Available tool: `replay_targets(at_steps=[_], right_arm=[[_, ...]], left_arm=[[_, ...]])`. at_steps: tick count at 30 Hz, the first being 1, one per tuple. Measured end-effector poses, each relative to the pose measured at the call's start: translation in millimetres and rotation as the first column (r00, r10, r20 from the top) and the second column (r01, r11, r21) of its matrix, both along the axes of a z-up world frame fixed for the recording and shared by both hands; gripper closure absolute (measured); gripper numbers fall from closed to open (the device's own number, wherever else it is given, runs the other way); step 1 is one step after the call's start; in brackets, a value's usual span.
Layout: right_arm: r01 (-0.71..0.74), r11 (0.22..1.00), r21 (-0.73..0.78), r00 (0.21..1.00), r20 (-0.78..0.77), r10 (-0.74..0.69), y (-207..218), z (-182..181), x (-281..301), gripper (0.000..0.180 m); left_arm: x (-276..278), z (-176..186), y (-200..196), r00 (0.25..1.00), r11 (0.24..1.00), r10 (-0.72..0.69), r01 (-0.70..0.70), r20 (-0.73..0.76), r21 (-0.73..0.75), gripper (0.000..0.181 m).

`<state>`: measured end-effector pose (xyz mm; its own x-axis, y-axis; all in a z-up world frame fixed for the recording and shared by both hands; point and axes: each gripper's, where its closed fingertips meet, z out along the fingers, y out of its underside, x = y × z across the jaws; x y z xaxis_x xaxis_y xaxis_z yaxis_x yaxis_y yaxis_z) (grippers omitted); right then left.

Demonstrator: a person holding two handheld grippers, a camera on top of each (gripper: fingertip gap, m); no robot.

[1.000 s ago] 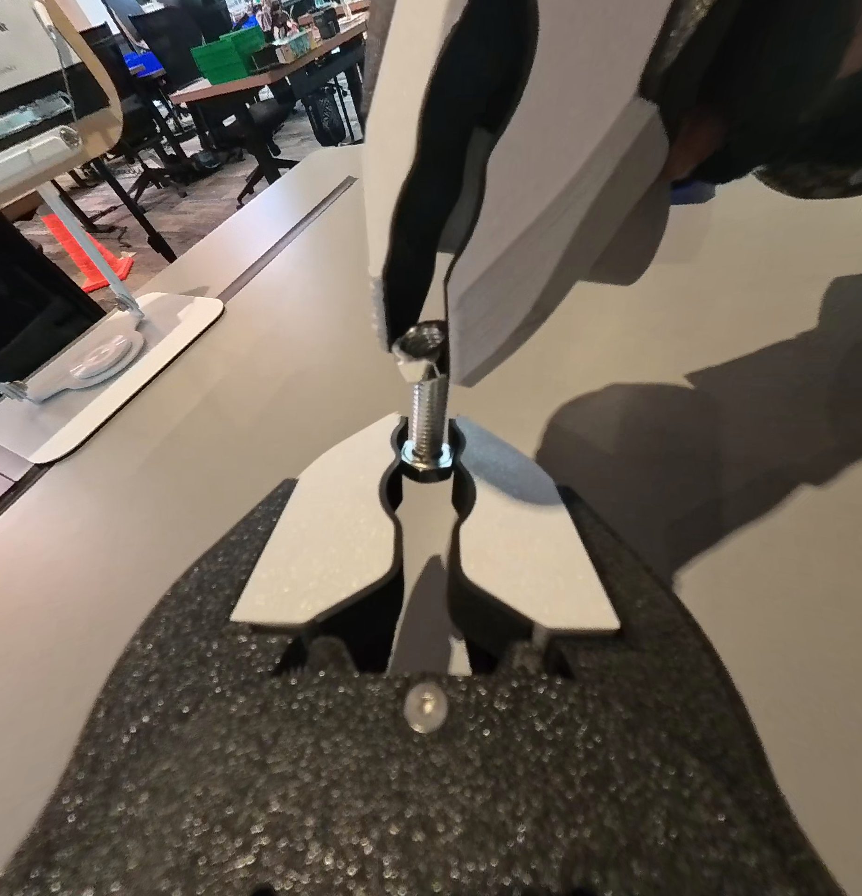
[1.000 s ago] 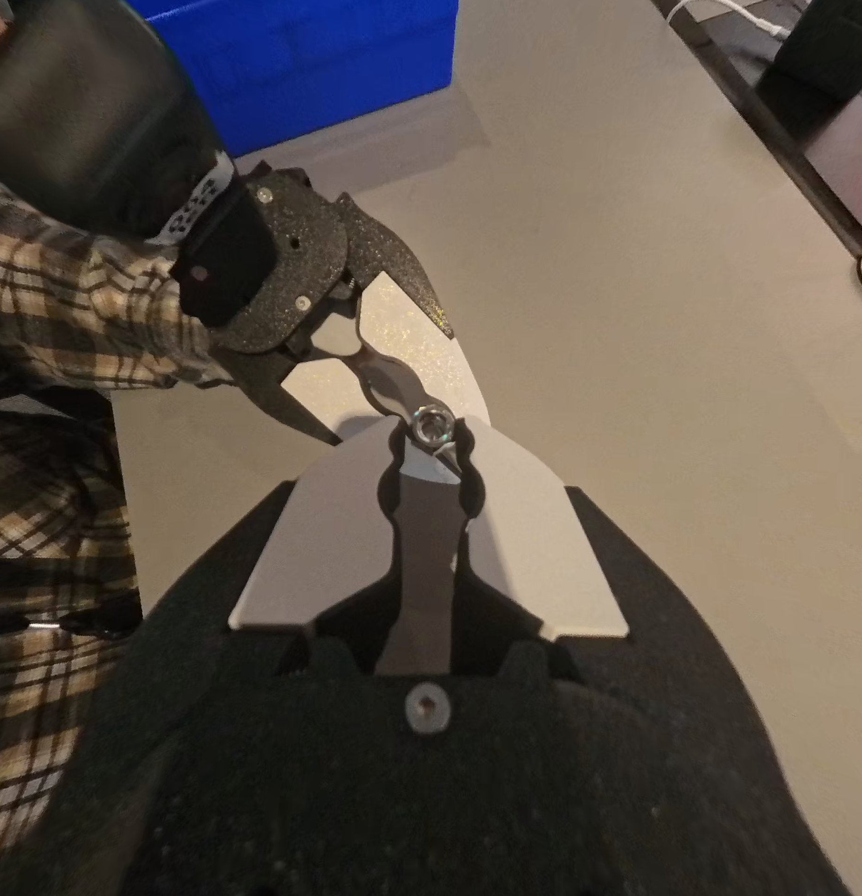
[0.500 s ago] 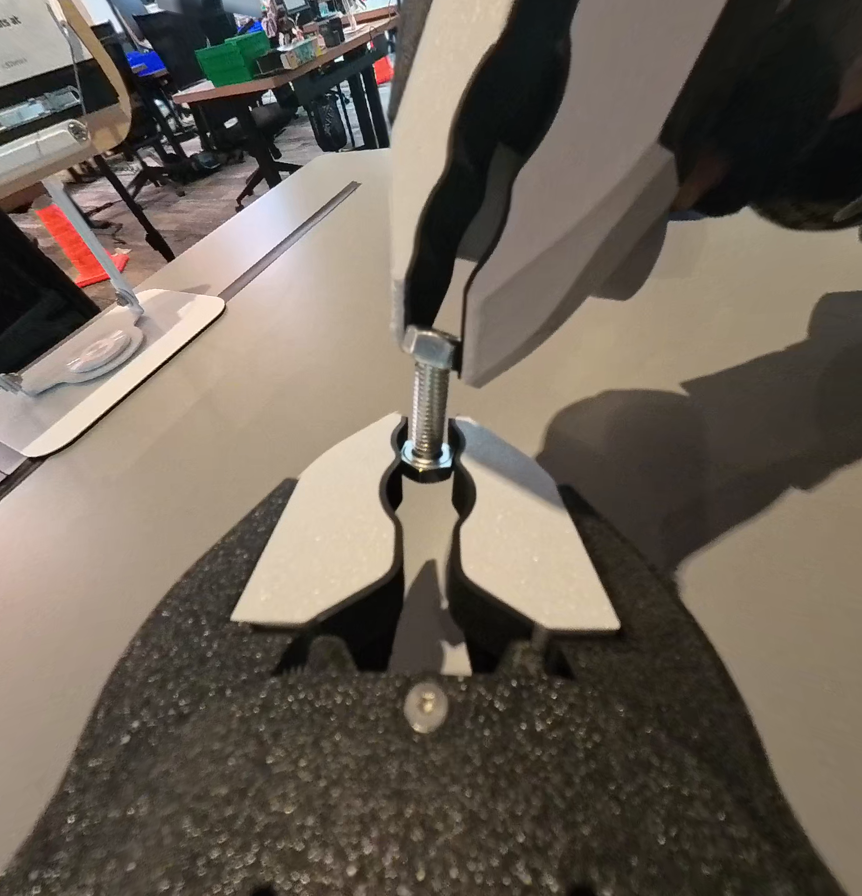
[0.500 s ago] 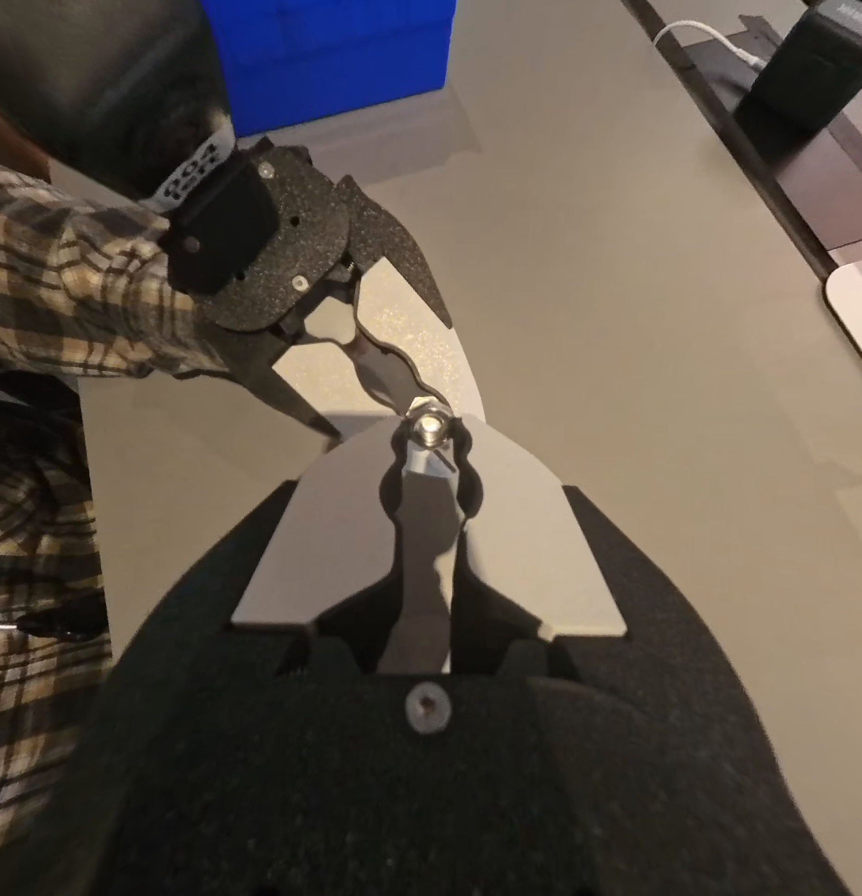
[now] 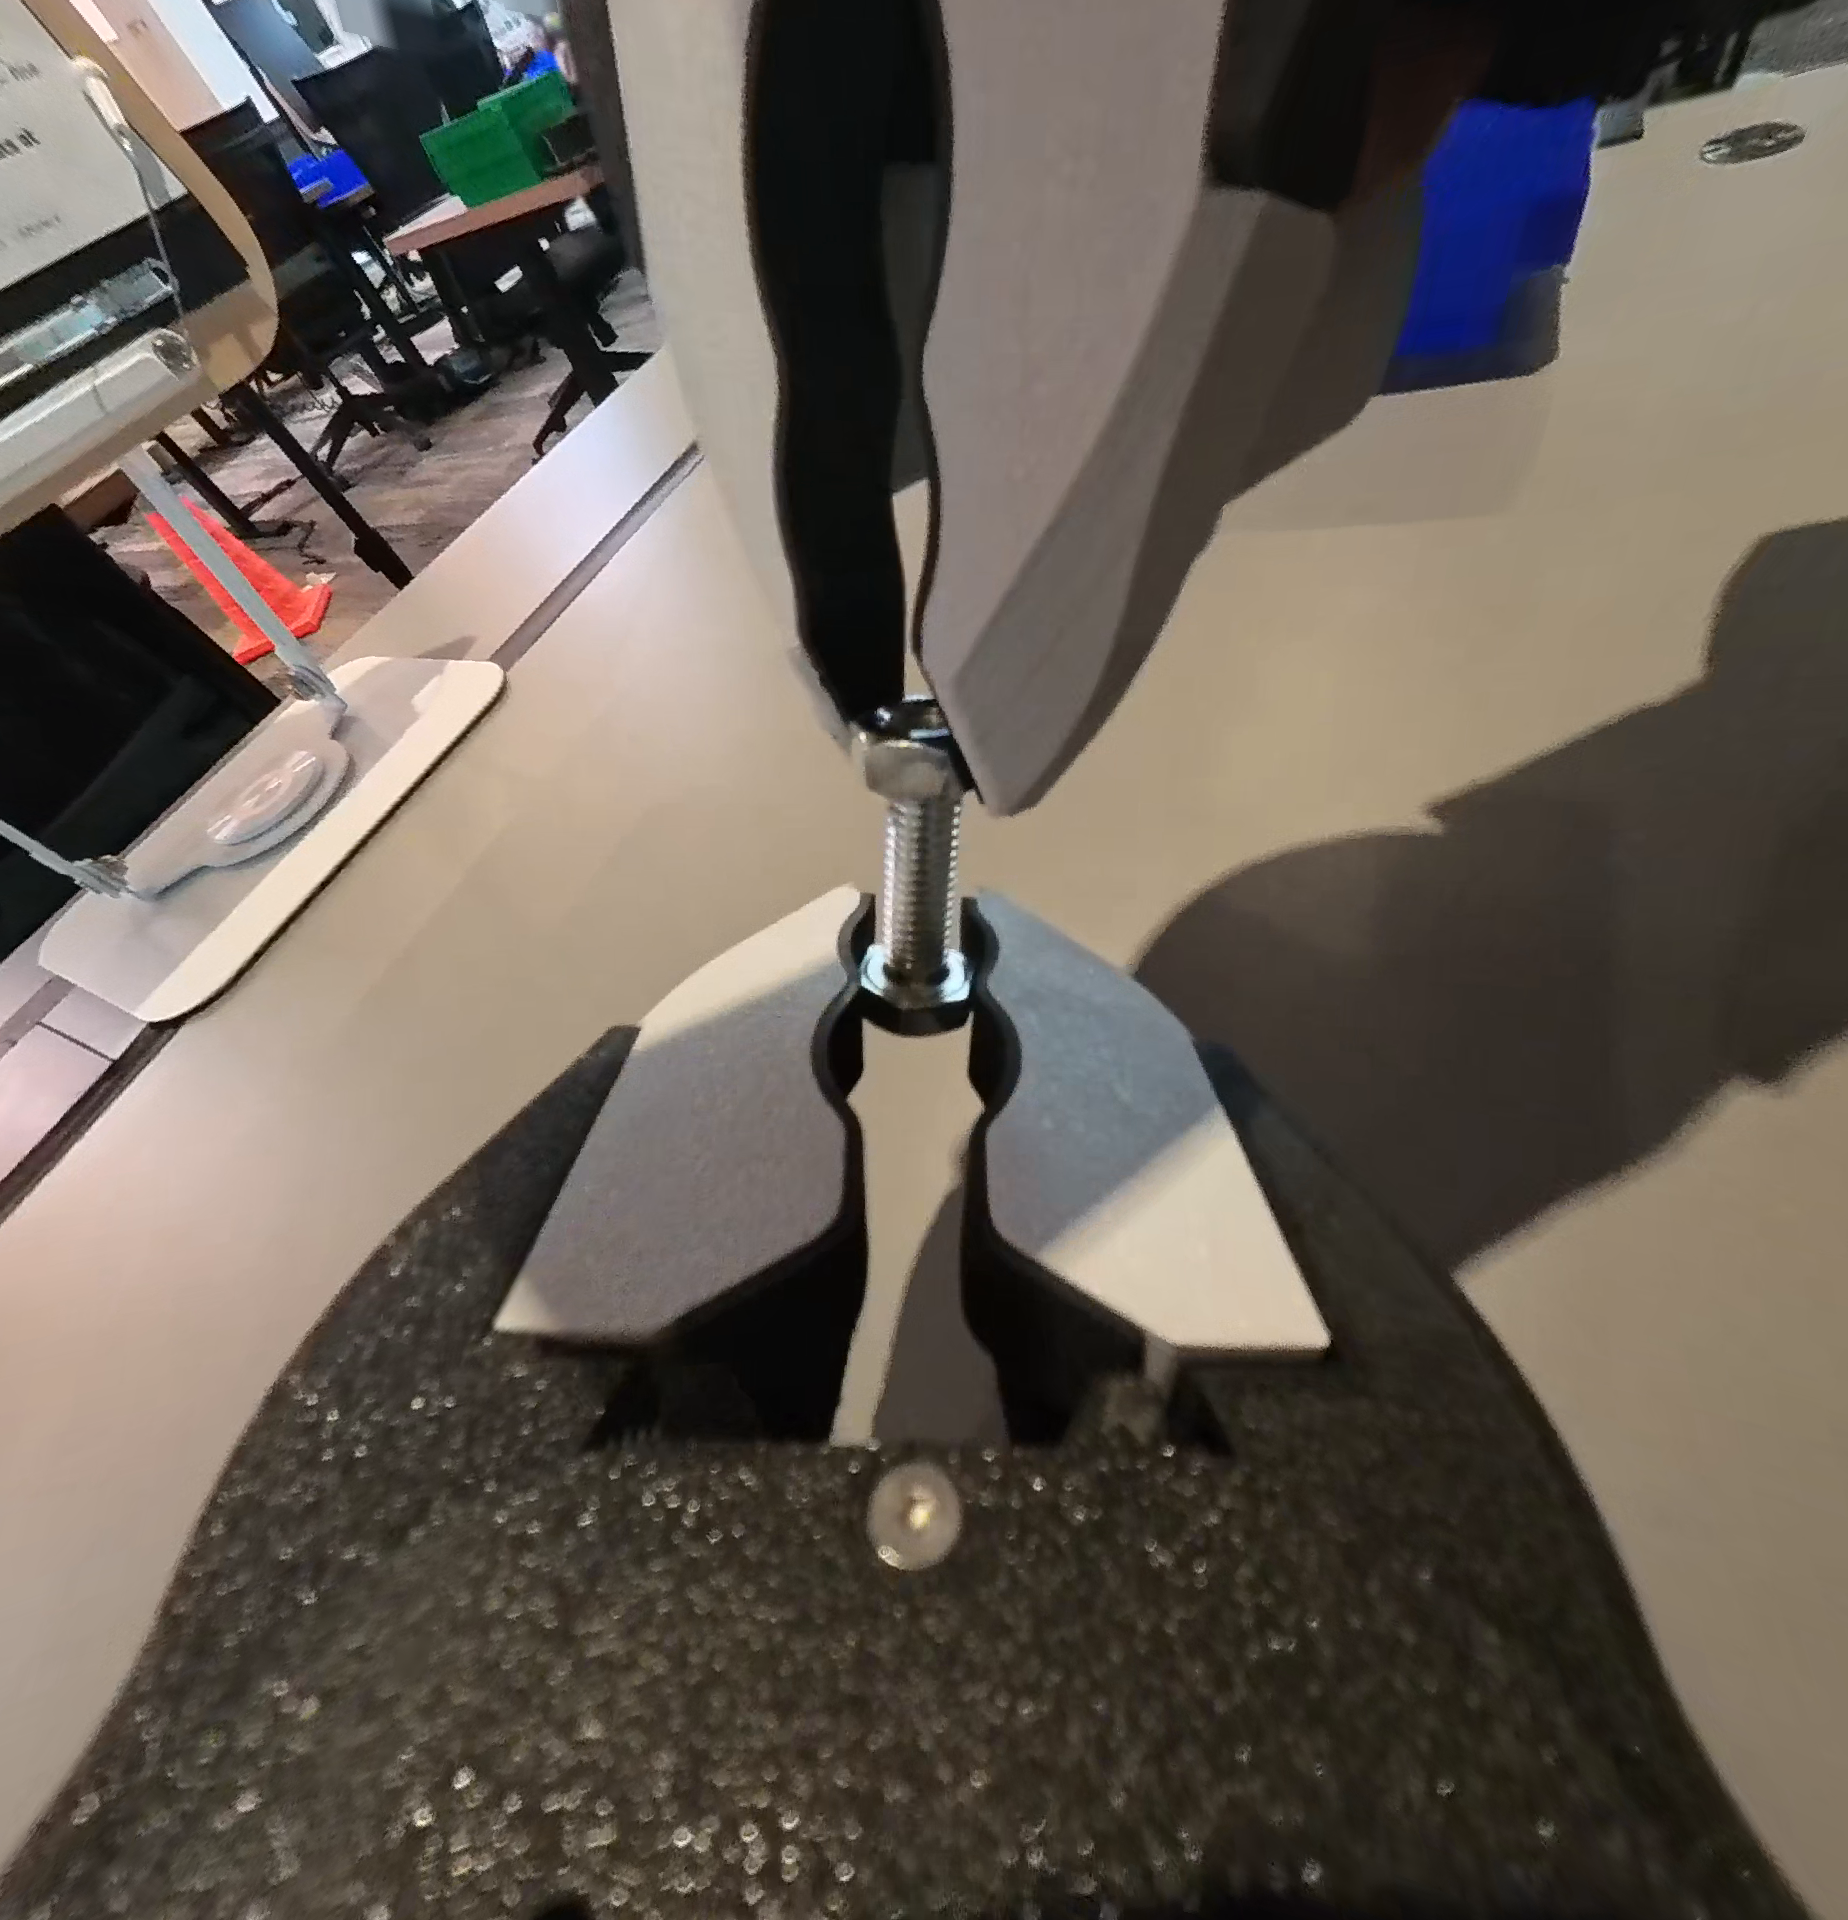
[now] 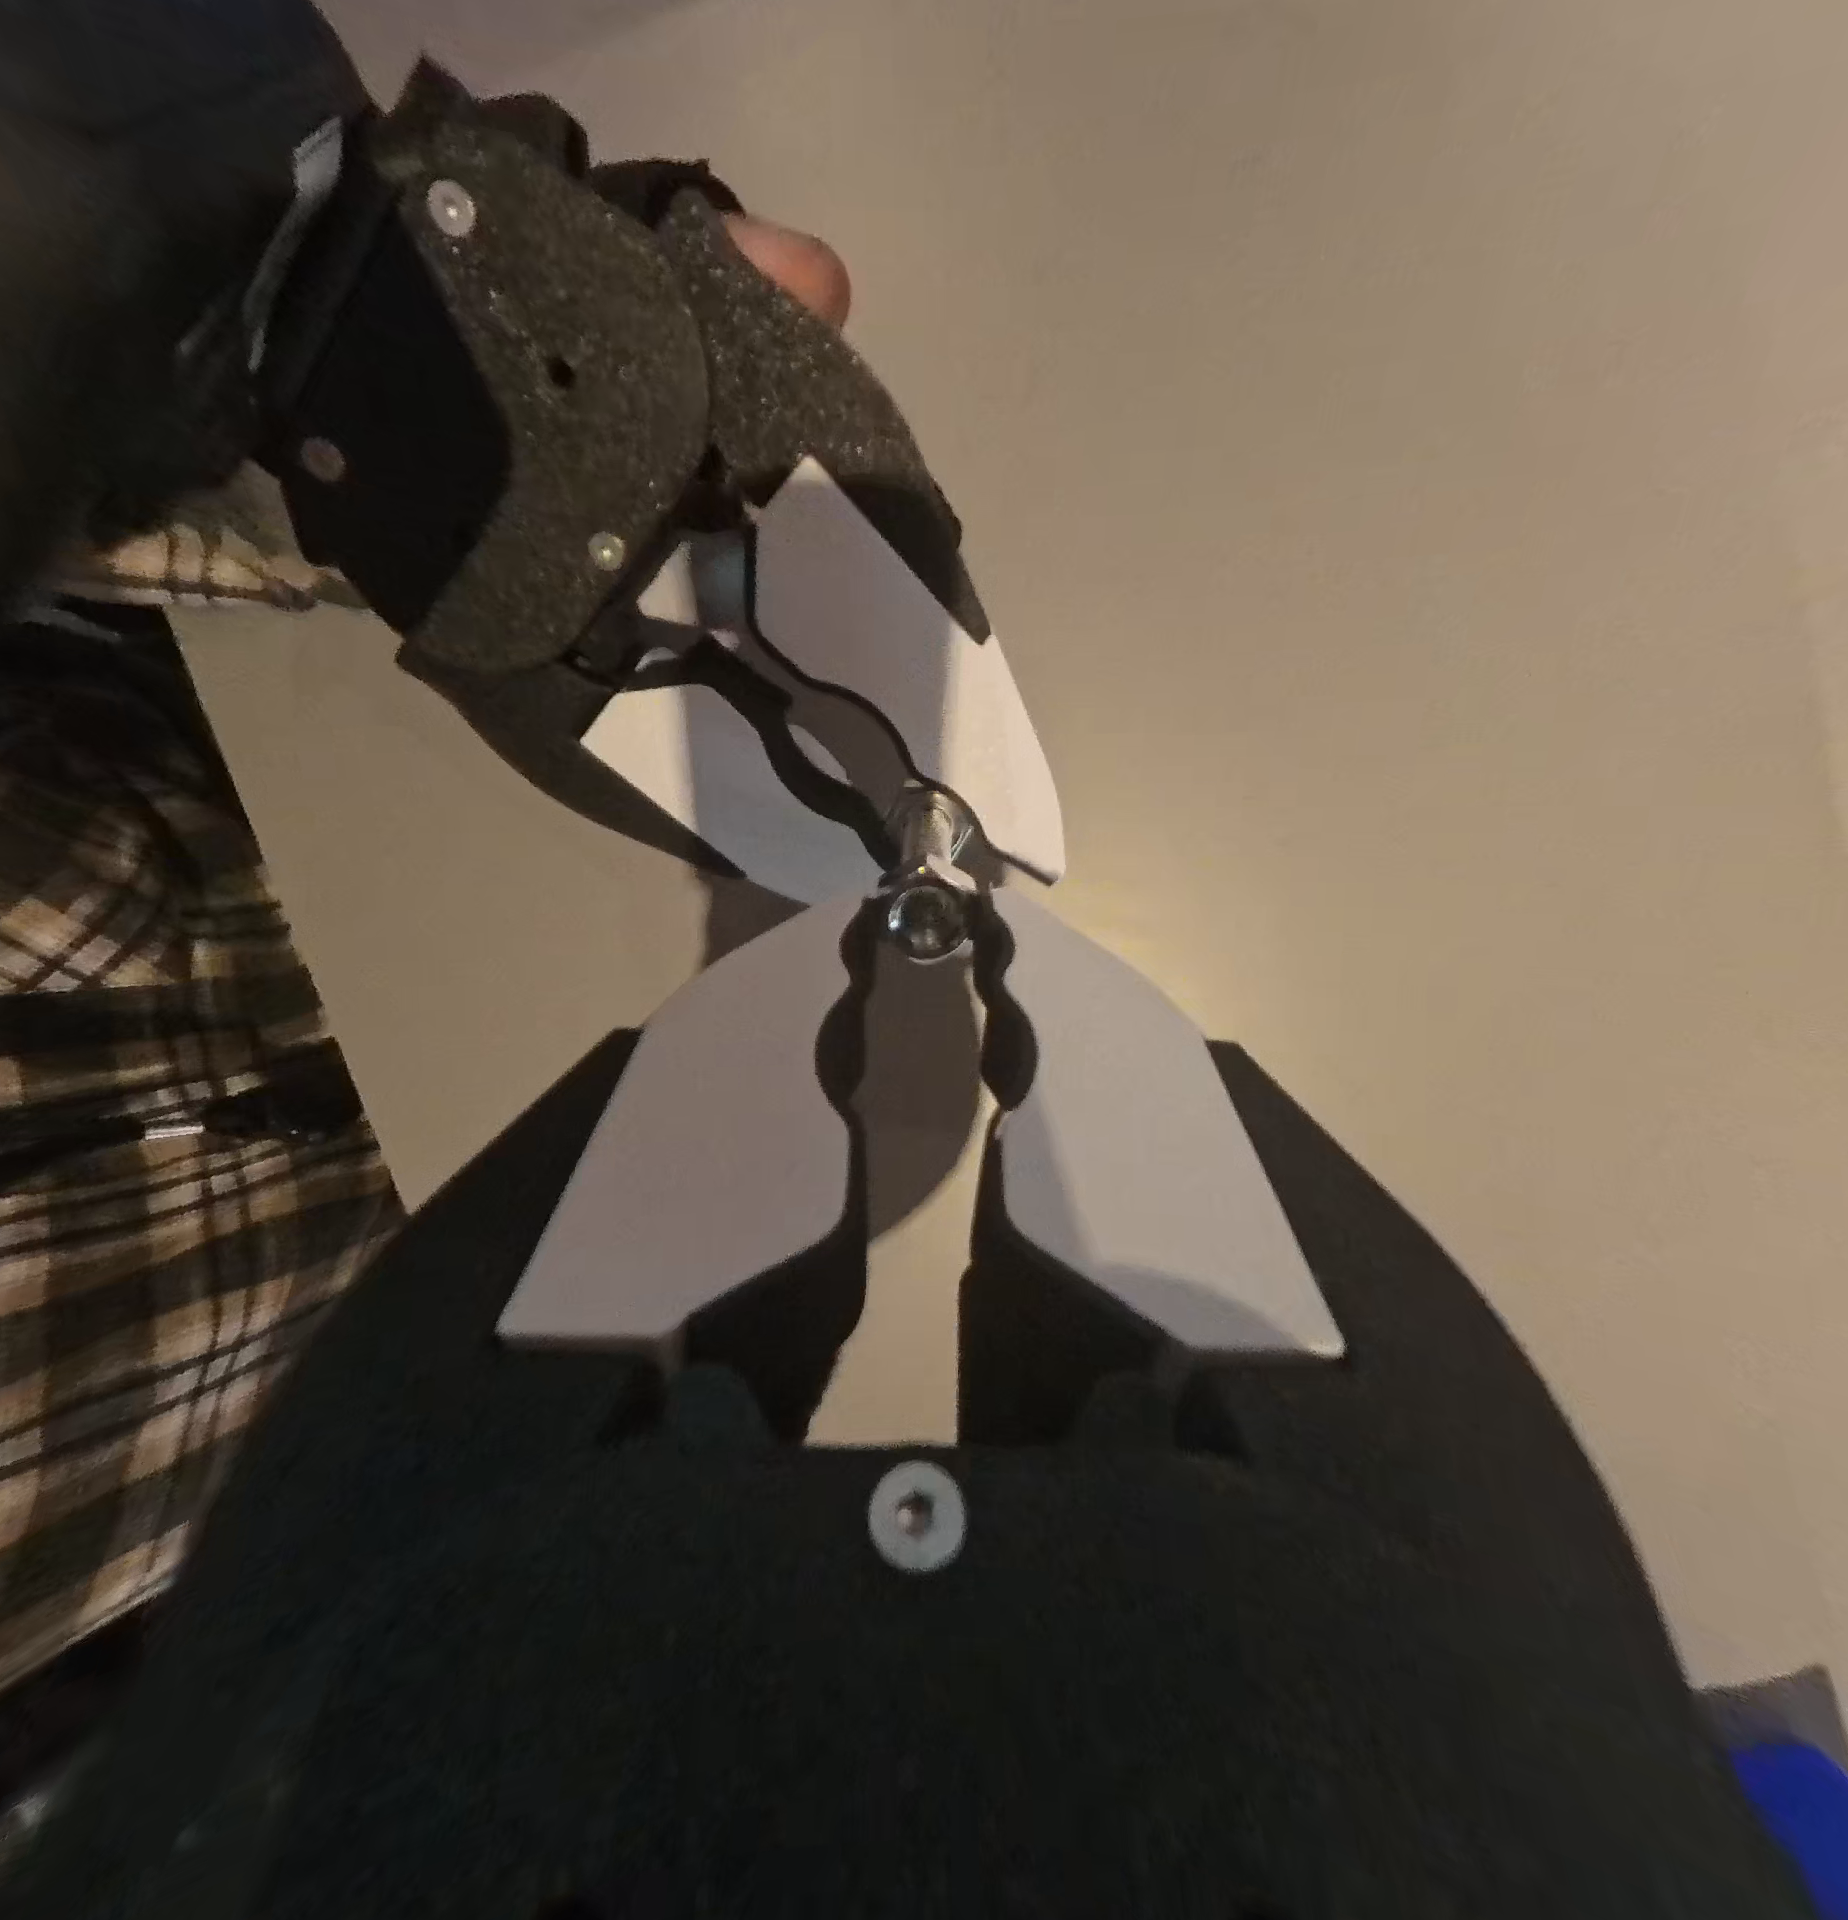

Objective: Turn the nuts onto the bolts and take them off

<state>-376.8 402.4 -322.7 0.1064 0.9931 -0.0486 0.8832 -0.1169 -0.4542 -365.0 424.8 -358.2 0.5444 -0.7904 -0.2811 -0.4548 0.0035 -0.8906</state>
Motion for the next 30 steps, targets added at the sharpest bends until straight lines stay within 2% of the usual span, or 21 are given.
replay_targets(at_steps=[11, 30], right_arm=[[0.03, 0.998, -0.053, 0.998, -0.047, -0.033, 0.3, 5.8, -2.8, 0.163], [-0.013, 1.0, -0.009, 0.998, -0.054, 0.013, 0.6, 11.1, -5.0, 0.162]], left_arm=[[2.7, 5.7, -2.5, 0.995, 0.998, -0.023, 0.029, 0.101, -0.058, 0.165], [7.0, 13.3, -6.7, 0.978, 0.993, -0.055, 0.075, 0.2, -0.094, 0.166]])
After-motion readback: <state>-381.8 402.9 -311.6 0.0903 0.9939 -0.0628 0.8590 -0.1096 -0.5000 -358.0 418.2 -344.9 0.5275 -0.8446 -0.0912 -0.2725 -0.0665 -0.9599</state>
